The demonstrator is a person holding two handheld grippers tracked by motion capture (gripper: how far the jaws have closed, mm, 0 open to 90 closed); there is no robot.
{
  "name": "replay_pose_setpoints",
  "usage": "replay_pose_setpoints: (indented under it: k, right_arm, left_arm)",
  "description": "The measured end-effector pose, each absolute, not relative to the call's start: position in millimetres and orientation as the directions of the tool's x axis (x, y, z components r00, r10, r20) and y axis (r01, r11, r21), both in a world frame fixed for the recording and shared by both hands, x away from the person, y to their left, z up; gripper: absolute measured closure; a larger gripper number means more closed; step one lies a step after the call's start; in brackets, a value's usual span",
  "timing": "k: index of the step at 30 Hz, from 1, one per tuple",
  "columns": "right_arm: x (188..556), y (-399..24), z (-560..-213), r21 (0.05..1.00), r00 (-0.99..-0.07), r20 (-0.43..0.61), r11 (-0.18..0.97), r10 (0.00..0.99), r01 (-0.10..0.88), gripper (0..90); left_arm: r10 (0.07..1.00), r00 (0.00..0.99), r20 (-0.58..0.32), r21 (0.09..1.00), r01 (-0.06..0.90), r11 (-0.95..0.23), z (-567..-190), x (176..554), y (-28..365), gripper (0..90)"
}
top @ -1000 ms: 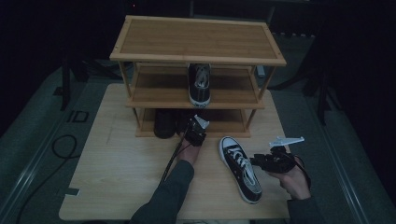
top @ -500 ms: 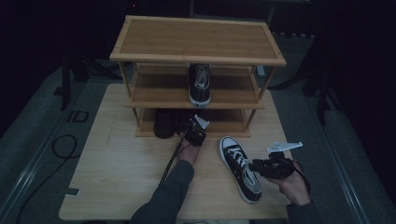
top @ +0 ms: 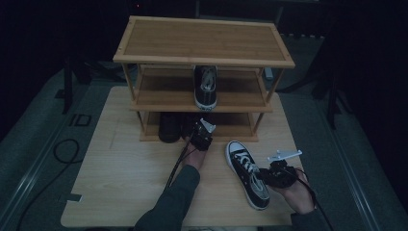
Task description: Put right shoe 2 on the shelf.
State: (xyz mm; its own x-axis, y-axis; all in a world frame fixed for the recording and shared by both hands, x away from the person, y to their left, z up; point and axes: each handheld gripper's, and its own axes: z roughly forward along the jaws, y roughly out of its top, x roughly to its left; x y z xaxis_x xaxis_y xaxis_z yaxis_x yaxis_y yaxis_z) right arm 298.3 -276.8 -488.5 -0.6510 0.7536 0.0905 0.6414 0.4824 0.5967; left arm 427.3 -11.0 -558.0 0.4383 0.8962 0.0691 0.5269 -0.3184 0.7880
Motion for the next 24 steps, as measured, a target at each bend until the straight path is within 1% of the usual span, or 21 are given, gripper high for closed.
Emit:
replay_pose_setpoints:
  k: [16,24]
  right_arm:
    - [303,-269,-498,0.585,-0.631,0.078,0.477,0.772,0.656,76.4]
    - [306,-261,-501,0.581,-0.609,0.043,0.476,0.792,0.66,75.5]
  left_arm:
    - [0.895,0.44,0.067,0.788,0.527,-0.318,-558,427,-11,90.0]
    - [0.896,0.438,0.07,0.788,0.527,-0.319,-558,427,-11,89.9]
